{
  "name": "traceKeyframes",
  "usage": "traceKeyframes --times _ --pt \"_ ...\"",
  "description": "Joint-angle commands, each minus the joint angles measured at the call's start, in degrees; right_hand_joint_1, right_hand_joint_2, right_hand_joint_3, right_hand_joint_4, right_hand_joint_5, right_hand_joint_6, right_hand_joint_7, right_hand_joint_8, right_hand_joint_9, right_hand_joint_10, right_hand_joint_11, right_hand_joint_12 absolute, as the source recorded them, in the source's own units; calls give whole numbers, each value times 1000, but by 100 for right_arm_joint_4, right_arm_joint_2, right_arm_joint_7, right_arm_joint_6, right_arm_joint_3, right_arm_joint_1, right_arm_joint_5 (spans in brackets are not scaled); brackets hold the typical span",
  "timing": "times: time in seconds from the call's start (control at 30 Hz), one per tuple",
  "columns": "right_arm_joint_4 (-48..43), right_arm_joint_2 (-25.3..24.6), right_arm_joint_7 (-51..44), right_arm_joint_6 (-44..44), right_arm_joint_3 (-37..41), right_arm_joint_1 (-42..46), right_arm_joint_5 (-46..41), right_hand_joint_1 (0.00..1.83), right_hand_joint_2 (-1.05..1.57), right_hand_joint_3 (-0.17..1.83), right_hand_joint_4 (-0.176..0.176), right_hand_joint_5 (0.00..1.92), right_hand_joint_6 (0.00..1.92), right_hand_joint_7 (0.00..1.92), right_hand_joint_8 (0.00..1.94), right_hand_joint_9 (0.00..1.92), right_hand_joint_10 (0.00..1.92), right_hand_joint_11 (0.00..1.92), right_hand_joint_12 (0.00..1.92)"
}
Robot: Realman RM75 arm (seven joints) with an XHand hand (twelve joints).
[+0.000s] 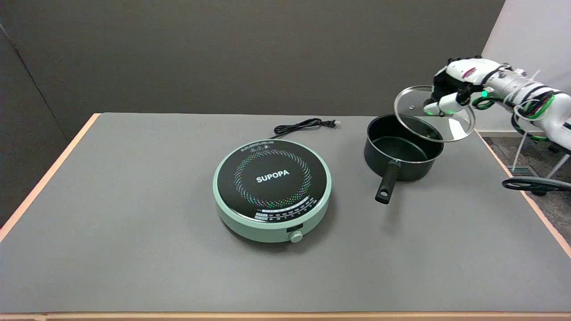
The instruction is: Place the pot lid onto the table.
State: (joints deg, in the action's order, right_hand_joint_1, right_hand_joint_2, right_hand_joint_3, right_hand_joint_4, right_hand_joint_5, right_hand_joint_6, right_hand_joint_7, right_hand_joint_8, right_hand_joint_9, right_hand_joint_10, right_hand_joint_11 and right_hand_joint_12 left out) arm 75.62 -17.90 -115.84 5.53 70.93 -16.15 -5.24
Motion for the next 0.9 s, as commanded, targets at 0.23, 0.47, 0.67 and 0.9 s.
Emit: traceKeyframes --times 0.23,0.47,0.67,0.9 --pt "141 -266 1434 351 4252 3730 -270 1216 1044 268 -91 722 1358 1022 1043 937 1121 615 1052" --pt "616 -720 1434 315 5856 5240 -653 1216 1043 267 -90 725 1356 1025 1034 936 1125 617 1068" --pt "1300 -1295 1427 315 6841 6382 -650 1218 1042 265 -92 728 1349 1029 1031 938 1133 622 1080" --pt "2208 -2060 1412 341 7371 7215 -615 1218 1043 261 -92 729 1347 1030 1028 941 1145 625 1083"
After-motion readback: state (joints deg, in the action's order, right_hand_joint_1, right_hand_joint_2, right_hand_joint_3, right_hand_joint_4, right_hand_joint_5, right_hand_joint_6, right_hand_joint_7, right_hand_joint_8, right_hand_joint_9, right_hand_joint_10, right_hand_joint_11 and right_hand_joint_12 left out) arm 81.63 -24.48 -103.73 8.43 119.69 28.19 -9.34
